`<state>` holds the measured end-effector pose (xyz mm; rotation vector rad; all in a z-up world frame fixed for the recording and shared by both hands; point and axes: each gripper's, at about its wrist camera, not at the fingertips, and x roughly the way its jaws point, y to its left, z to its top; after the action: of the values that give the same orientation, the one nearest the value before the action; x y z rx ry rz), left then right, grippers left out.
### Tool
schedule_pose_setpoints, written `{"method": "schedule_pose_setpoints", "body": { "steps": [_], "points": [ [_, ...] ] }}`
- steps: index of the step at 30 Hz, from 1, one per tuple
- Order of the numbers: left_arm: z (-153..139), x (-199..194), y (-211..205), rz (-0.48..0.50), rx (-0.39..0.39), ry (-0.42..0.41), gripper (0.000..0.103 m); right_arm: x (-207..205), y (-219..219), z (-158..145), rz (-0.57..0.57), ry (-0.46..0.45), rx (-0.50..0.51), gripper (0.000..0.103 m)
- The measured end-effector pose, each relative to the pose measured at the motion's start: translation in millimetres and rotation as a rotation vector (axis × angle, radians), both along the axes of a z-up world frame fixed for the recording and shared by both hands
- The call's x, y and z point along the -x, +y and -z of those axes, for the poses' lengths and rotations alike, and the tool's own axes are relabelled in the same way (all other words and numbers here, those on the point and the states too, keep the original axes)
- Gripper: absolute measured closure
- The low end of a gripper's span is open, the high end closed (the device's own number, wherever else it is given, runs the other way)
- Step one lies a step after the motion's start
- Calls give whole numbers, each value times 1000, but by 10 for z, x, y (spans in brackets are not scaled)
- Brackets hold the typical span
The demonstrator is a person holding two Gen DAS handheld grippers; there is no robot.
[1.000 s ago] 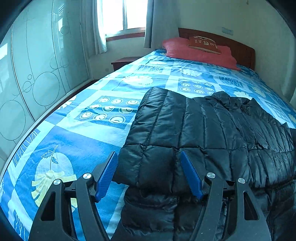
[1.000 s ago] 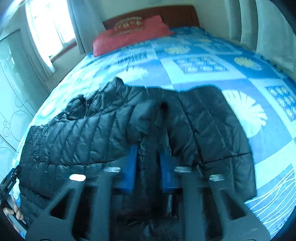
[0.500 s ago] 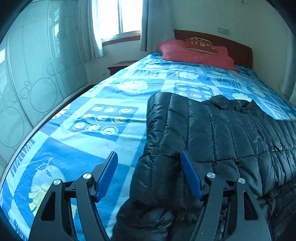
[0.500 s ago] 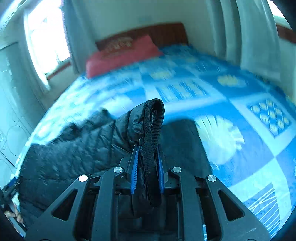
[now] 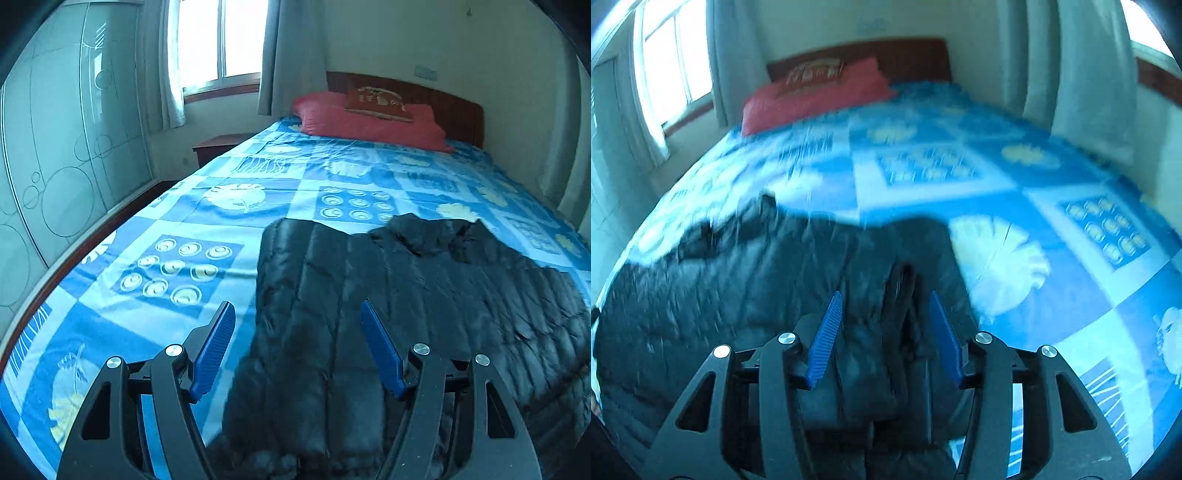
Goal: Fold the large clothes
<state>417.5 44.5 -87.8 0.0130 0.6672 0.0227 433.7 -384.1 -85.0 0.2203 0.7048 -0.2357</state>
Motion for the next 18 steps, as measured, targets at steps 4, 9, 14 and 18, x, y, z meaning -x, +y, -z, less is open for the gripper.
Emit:
{"method": "schedule_pose_setpoints", "body": {
  "steps": [4,9,14,18],
  "points": [
    [115,-341,-32,-19,-48,49,34,-360,47,168,-65,48,-12,54],
    [480,-647,-45,-34,-66,202,32,-662,60,637,-80,158,-13,55],
    [583,-680,-11,-38,-32,248,32,-638,93,614,-90,161,9,55],
    [353,-408,-10,-70,-37,167,34,-313,140,342,-91,95,16,54]
  ]
}}
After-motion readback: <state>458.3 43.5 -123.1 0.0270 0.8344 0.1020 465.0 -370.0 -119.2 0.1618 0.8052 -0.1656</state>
